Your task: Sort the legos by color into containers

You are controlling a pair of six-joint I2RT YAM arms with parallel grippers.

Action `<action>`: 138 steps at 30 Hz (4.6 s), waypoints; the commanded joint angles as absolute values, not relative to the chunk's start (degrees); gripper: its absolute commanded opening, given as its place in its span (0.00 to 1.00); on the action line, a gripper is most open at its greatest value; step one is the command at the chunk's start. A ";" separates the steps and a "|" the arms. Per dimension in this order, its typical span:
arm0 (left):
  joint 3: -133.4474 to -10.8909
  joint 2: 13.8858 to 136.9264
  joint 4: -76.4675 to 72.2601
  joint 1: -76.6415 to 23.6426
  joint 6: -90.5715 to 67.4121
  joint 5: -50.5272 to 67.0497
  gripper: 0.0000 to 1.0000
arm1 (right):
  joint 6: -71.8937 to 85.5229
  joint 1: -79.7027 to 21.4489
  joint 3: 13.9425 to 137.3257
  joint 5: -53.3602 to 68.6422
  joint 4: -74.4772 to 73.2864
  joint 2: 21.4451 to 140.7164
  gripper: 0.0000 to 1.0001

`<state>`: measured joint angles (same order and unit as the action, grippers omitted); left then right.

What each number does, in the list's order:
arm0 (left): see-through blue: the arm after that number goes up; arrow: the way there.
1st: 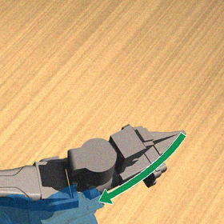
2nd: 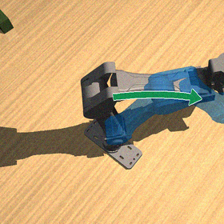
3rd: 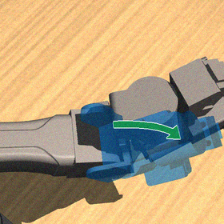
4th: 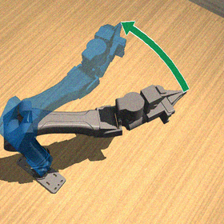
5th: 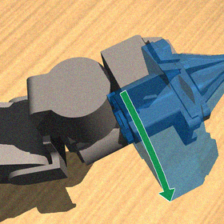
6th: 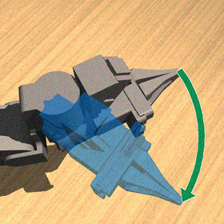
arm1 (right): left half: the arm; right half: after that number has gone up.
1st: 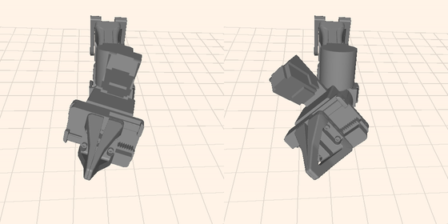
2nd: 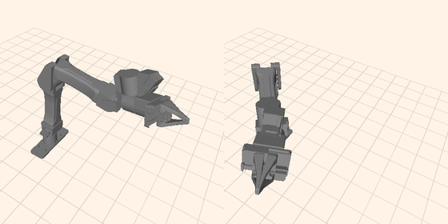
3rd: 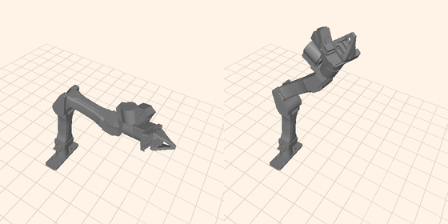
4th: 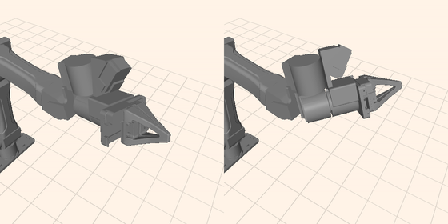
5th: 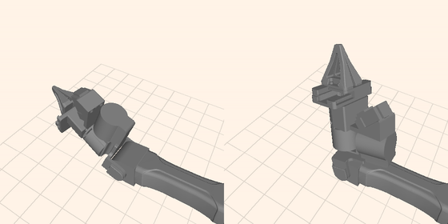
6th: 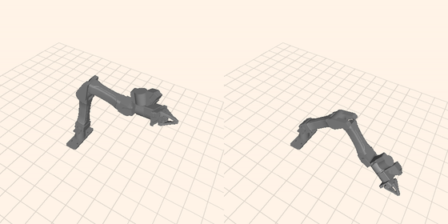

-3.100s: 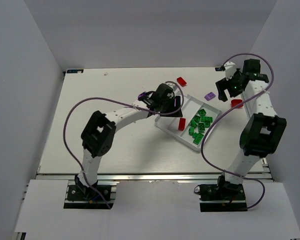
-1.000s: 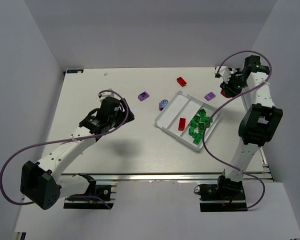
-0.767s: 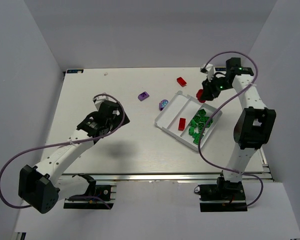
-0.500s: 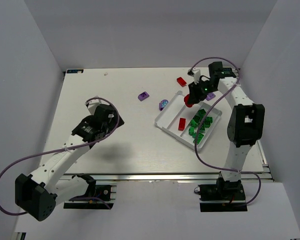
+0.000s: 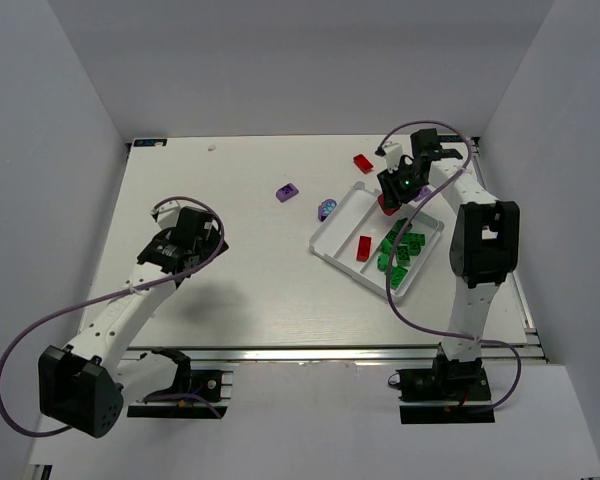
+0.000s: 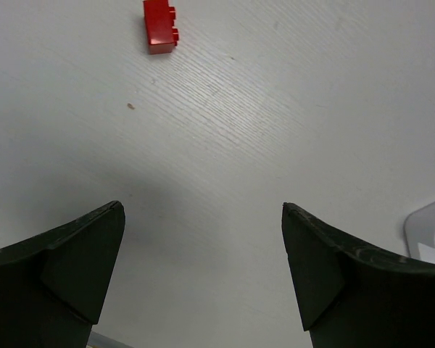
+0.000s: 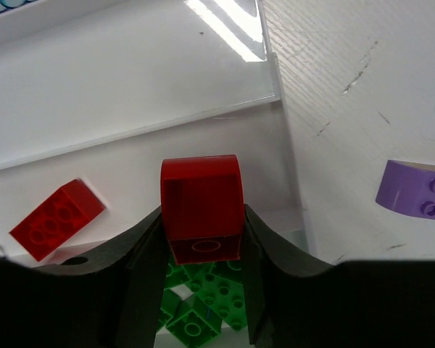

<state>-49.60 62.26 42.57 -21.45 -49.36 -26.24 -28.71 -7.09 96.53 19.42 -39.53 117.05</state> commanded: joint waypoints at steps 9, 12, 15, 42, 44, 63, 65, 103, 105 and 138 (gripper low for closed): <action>-53.09 69.08 43.07 -13.72 -42.10 -25.93 0.98 | -30.85 -6.86 96.86 14.50 -36.83 118.83 0.57; -52.82 69.96 42.45 -12.05 -40.87 -25.75 0.98 | -31.03 -6.86 96.59 14.76 -37.09 117.69 0.58; -52.47 70.84 41.57 -10.29 -39.64 -25.31 0.98 | -31.11 -6.85 95.63 15.64 -36.83 115.14 0.59; -47.20 76.55 30.41 6.06 -29.45 -11.87 0.93 | -35.43 -4.75 78.31 44.29 -27.69 94.75 0.44; -46.59 77.34 29.36 6.94 -28.57 -10.73 0.92 | -34.02 -4.92 77.96 44.65 -27.60 93.96 0.43; -54.23 88.85 24.88 8.53 -23.56 -1.50 0.69 | -30.67 -5.19 74.88 45.53 -25.93 92.02 0.54; -54.49 89.82 24.18 8.52 -22.94 -0.09 0.67 | -30.50 -5.27 74.71 45.53 -25.75 92.28 0.55; -55.72 87.53 5.56 -9.56 -35.48 27.42 0.16 | -22.77 -5.19 75.76 41.31 -22.85 91.58 0.00; -56.33 89.11 -0.42 -15.69 -38.31 27.77 0.15 | -21.36 -5.19 76.20 40.96 -22.85 91.15 0.00; -89.30 122.08 5.80 -39.90 -37.79 19.51 0.35 | -19.42 -2.99 71.72 36.83 -21.27 89.03 0.19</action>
<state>-87.83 121.67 4.34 -39.22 -39.09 20.58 -19.64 -3.11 71.33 37.17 -22.13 88.66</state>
